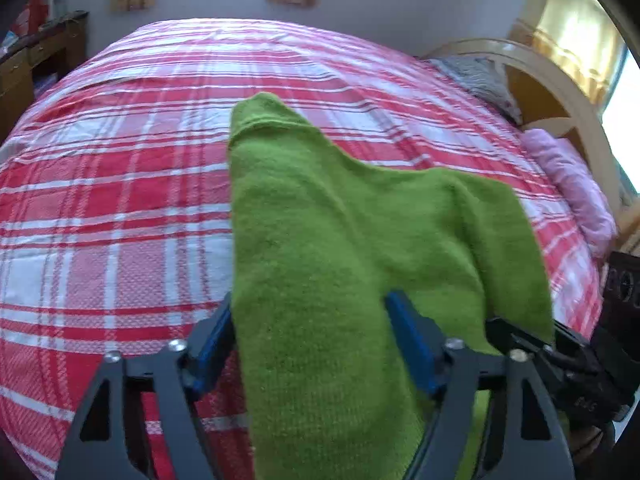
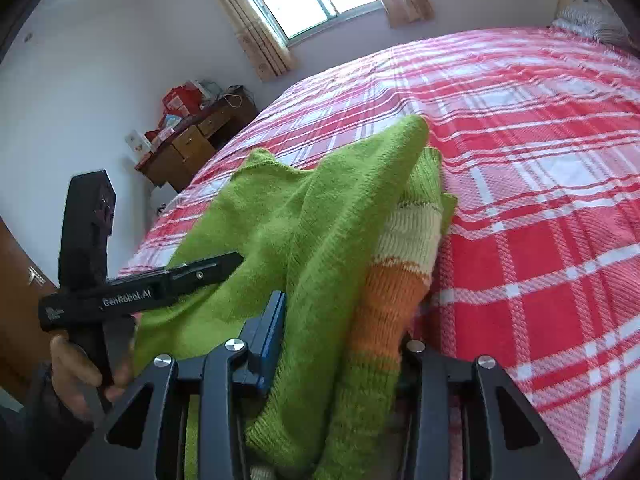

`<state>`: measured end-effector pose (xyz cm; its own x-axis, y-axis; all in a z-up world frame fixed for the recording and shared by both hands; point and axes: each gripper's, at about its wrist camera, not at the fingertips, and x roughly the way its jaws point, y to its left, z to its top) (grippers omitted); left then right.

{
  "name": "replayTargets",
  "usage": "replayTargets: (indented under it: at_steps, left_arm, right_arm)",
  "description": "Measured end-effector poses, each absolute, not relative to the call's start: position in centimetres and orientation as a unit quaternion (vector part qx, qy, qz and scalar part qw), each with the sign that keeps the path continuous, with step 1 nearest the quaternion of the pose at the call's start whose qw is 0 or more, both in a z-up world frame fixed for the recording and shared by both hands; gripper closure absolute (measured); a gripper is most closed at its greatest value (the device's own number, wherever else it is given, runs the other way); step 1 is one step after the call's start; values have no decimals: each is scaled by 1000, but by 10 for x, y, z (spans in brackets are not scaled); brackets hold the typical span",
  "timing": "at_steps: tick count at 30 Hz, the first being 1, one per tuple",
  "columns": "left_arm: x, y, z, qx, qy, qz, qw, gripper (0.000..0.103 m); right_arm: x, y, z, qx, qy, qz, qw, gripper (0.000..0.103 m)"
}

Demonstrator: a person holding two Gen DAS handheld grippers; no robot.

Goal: Fold small clothes
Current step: 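Grasp the bundle with the left gripper while the right gripper holds it, then carry the folded sweater with both grippers toward the bed corner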

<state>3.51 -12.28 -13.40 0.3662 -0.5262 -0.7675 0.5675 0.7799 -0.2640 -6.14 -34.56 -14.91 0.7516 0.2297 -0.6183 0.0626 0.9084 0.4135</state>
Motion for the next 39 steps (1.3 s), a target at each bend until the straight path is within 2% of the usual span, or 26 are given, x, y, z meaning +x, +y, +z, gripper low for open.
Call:
replayTargets:
  at_steps: [2, 4, 8, 9, 11, 13, 16, 20, 26, 39]
  left_arm:
    - [34, -121, -134, 21, 452, -335, 826, 27]
    - [36, -121, -134, 20, 454, -336, 825, 27]
    - [39, -120, -136, 16, 454, -340, 824, 25]
    - [38, -121, -136, 17, 451, -340, 825, 25]
    - [37, -123, -136, 18, 449, -335, 828, 29]
    - [33, -125, -135, 17, 444, -343, 828, 42]
    - [22, -128, -131, 26, 429, -333, 839, 51]
    - [10, -129, -123, 31, 429, -321, 844, 60]
    - [-6, -128, -117, 29, 441, -315, 840, 64]
    - [-33, -119, -93, 50, 415, -295, 859, 64]
  right_arm:
    - [-61, -349, -150, 218, 351, 48, 909, 63]
    - [-59, -355, -153, 239, 353, 41, 904, 51]
    - [-58, -362, -159, 265, 345, 55, 899, 50]
    - [-58, -360, -158, 261, 346, 53, 900, 51]
    - [-57, -353, -157, 251, 345, 46, 903, 61]
    - [-59, -341, -152, 227, 345, 27, 910, 67]
    - [-62, -327, -142, 194, 348, 3, 917, 71]
    - [-73, -319, -131, 192, 347, -3, 918, 73]
    - [-98, -307, -124, 175, 348, -31, 921, 73]
    - [-121, -285, -95, 159, 323, -34, 932, 74]
